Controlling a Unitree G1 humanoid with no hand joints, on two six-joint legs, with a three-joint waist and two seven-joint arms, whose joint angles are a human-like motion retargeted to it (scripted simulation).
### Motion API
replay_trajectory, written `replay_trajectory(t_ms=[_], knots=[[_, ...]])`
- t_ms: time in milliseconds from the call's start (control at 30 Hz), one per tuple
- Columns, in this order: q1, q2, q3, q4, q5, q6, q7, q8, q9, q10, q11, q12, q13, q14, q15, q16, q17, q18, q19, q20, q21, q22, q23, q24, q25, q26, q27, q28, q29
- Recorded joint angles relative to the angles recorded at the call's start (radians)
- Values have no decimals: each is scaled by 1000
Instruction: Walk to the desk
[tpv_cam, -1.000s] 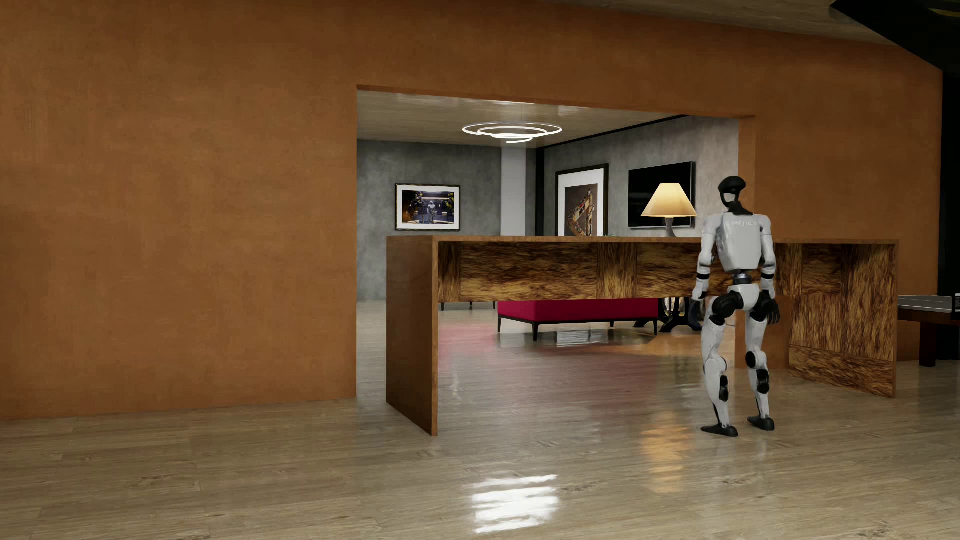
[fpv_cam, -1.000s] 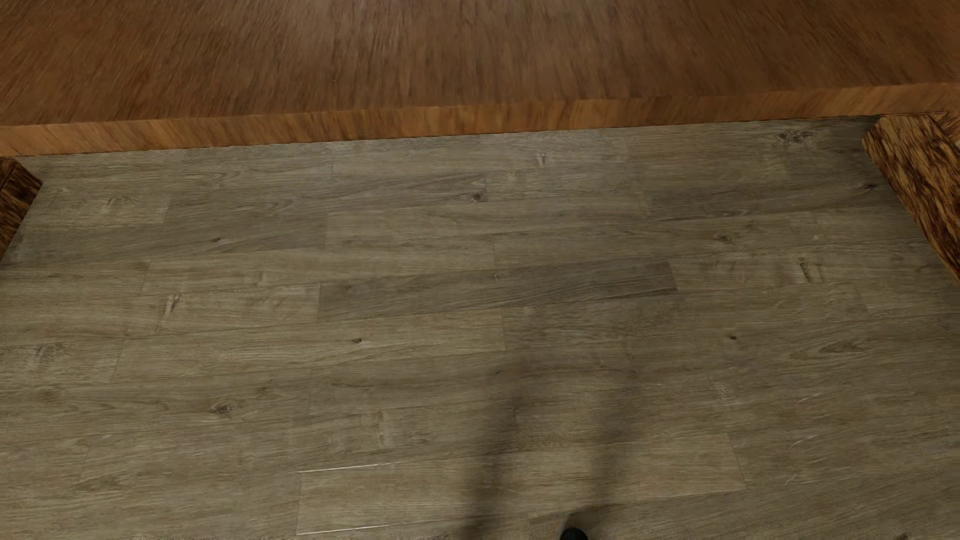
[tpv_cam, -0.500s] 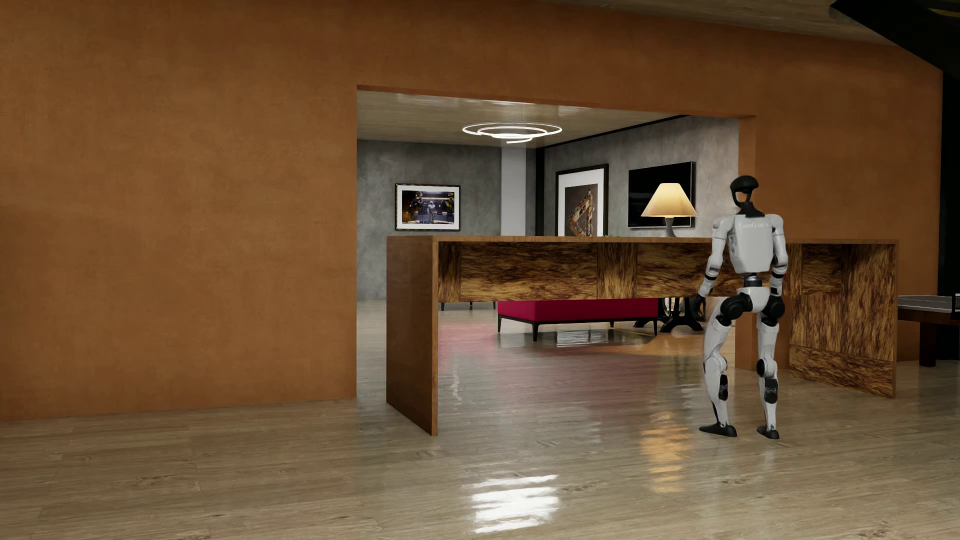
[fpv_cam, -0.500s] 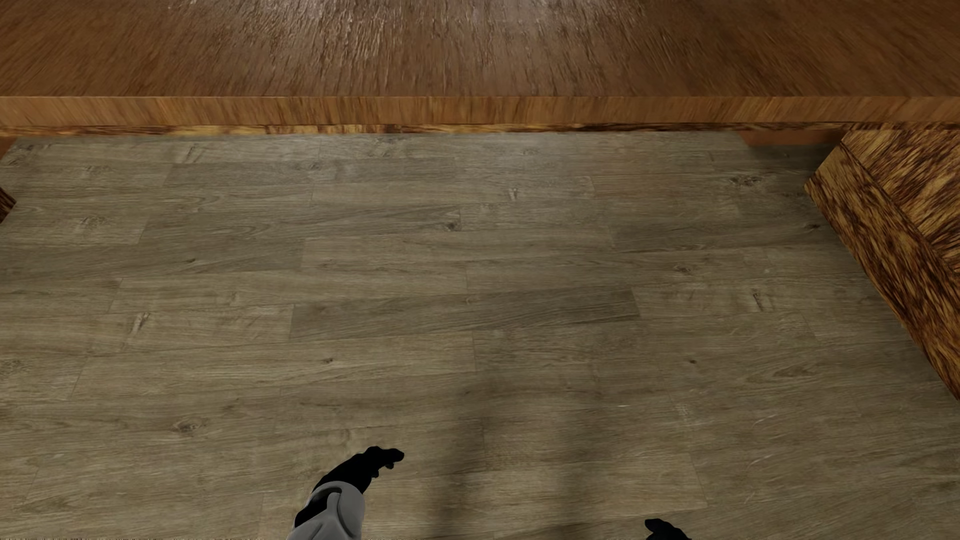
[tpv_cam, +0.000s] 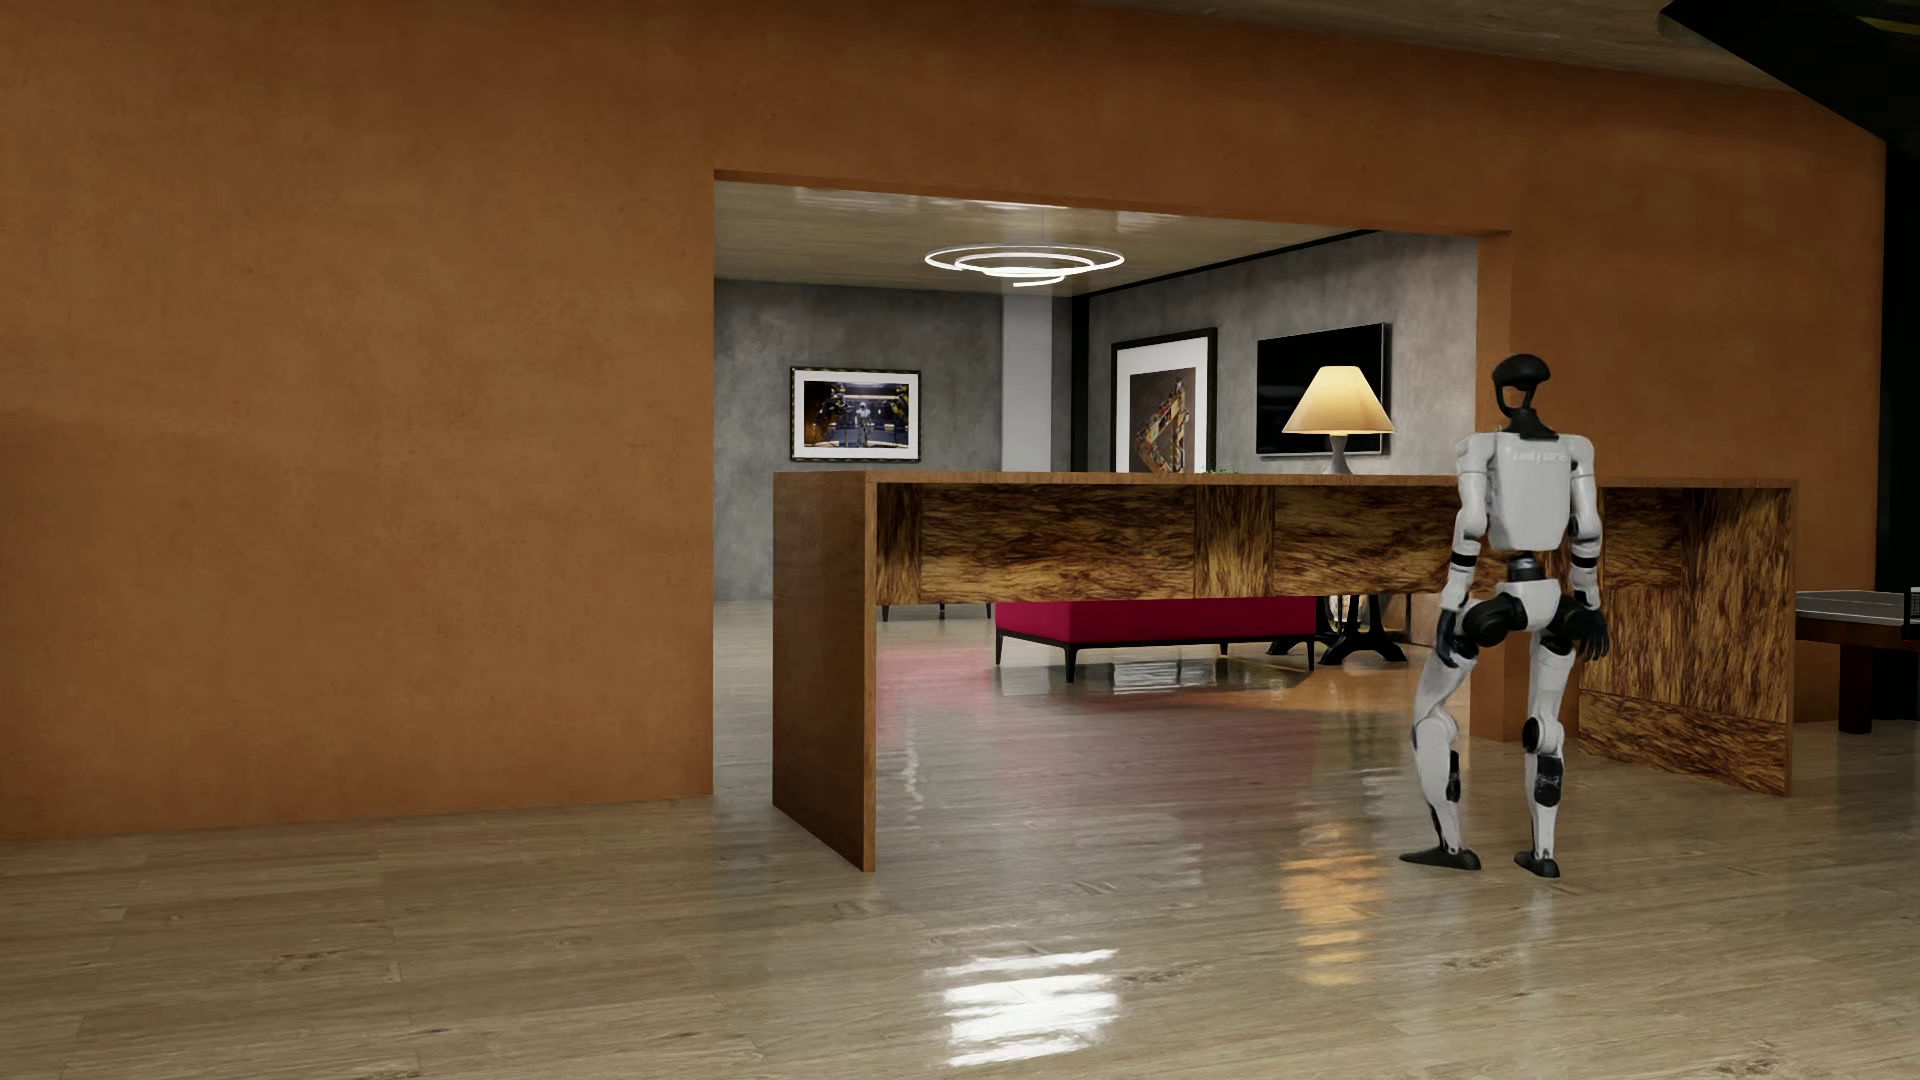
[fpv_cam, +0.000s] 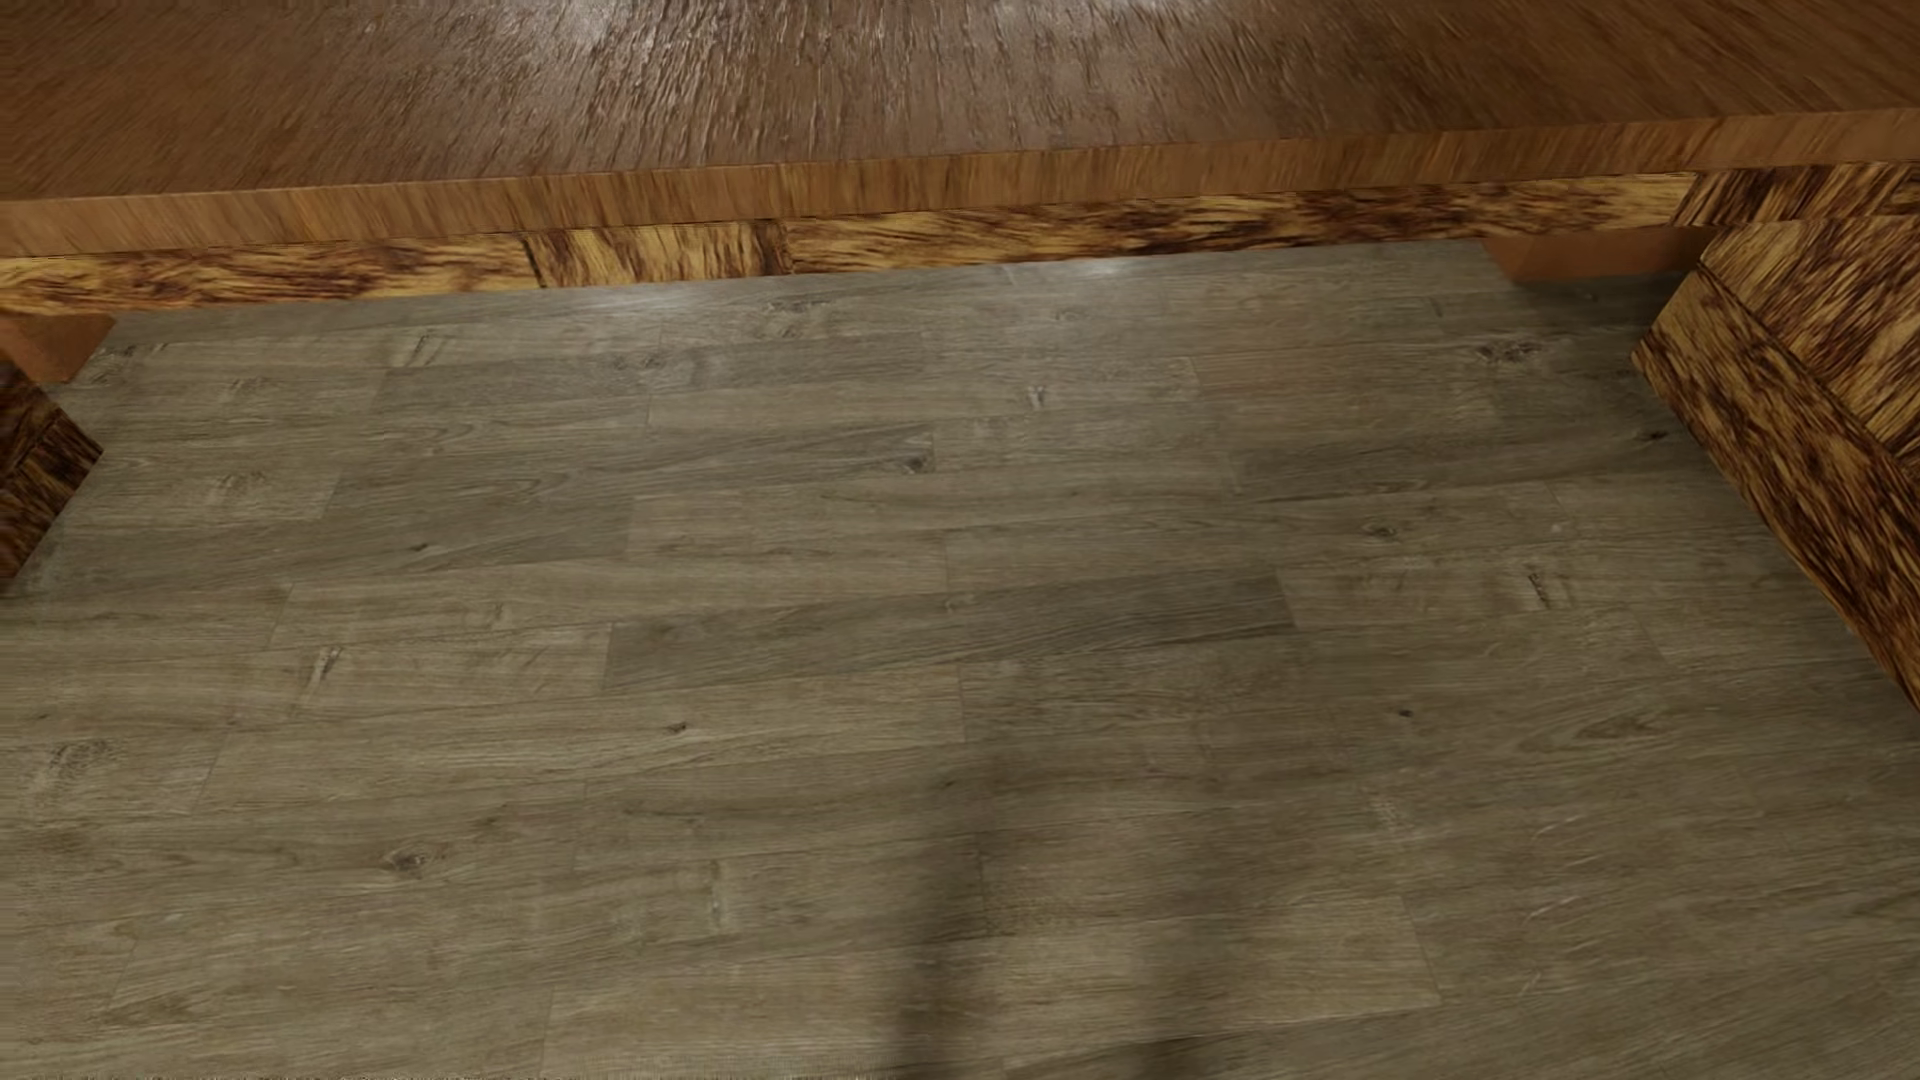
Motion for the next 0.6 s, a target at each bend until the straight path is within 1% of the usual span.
replay_trajectory(t_ms=[33,67,133,200,233,267,300,333,367,433,500,567,600], knots=[[-6,1,0,7,-2,7,-3,3,5,23,10,-11,-5,7,-4,6,12,-4,3,-31,-16,-8,5,20,8,-6,5,-20,-5],[-6,-2,-1,15,-3,15,-1,10,11,40,23,-24,-20,10,-7,9,18,-7,3,-45,-22,-23,16,26,10,-7,9,-33,-4],[16,-6,-6,21,-7,32,24,29,19,40,45,-54,-65,5,-22,6,21,-5,15,-52,-21,-61,39,20,2,-13,24,-17,9],[52,2,-15,10,-15,44,54,38,21,2,45,-106,-106,-6,-40,15,25,2,43,-81,-15,-94,41,32,-7,-13,14,-1,11],[66,10,-21,1,-18,48,62,39,20,-18,36,-145,-126,-4,-47,32,31,3,46,-117,-9,-104,22,60,-7,-22,16,-12,9],[74,16,-28,-8,-21,51,66,39,18,-33,28,-183,-138,1,-56,51,37,2,37,-146,-2,-118,-1,88,-4,-32,7,-18,4],[76,18,-34,-16,-25,54,66,36,16,-42,23,-219,-146,6,-66,66,42,-3,29,-158,5,-136,-26,103,1,-34,-7,-16,3],[73,19,-39,-21,-28,55,62,30,14,-46,19,-250,-151,9,-75,74,45,-9,20,-147,14,-161,-52,96,5,-36,-18,-6,0],[69,18,-44,-25,-31,57,57,23,13,-46,18,-281,-144,10,-83,83,47,-15,10,-140,20,-184,-66,85,9,-40,-41,12,-13],[58,14,-50,-30,-36,58,43,12,13,-38,24,-325,-146,10,-94,97,47,-21,-3,-133,26,-232,-85,71,19,-53,-56,56,-24],[45,13,-55,-34,-40,58,27,1,15,-27,27,-354,-148,26,-100,95,42,-18,-12,-124,22,-263,-86,56,24,-57,-45,78,-32],[37,17,-58,-41,-42,54,9,-9,15,-24,23,-366,-143,39,-100,74,35,-21,-20,-108,10,-269,-69,26,26,-62,-21,92,-29],[34,18,-58,-46,-44,52,1,-14,13,-27,19,-368,-139,45,-99,66,30,-22,-21,-113,4,-259,-58,21,24,-58,-10,92,-26]])
